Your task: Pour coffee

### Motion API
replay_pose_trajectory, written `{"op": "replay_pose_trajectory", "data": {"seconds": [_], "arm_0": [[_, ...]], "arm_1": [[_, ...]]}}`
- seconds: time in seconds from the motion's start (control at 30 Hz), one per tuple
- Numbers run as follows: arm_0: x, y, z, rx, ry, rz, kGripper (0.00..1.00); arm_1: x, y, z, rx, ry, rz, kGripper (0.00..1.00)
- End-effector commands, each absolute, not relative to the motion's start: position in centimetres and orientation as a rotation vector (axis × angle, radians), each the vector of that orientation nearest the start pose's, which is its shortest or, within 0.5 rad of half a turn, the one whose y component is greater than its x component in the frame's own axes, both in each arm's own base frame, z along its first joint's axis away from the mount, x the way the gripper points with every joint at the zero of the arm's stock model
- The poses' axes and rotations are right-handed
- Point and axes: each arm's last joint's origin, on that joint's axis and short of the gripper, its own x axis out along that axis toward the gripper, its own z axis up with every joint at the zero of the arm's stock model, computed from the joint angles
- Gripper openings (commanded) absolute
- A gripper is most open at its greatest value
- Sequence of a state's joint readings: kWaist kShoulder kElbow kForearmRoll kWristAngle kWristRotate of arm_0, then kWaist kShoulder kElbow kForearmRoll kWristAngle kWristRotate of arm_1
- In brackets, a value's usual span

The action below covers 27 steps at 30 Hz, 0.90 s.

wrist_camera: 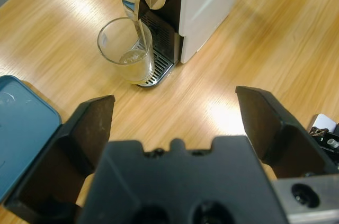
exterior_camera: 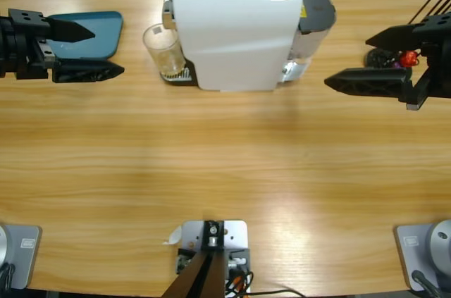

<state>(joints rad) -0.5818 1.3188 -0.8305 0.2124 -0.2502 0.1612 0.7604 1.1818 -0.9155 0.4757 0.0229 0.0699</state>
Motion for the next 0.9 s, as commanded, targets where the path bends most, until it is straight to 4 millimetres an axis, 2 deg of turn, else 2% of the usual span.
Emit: {"op": "replay_pose_trajectory", "data": {"seconds": [0.03, 0.9], "arm_0": [[17.58, -12.8, 30.16, 0.268, 0.682, -0.854, 1.0], [17.24, -12.3, 30.25, 0.261, 0.673, -0.843, 1.0]], "arm_1": [[13.81, 12.71, 34.07, -0.217, 0.742, 0.681, 1.0], [13.81, 12.71, 34.38, -0.213, 0.734, 0.681, 1.0]]}}
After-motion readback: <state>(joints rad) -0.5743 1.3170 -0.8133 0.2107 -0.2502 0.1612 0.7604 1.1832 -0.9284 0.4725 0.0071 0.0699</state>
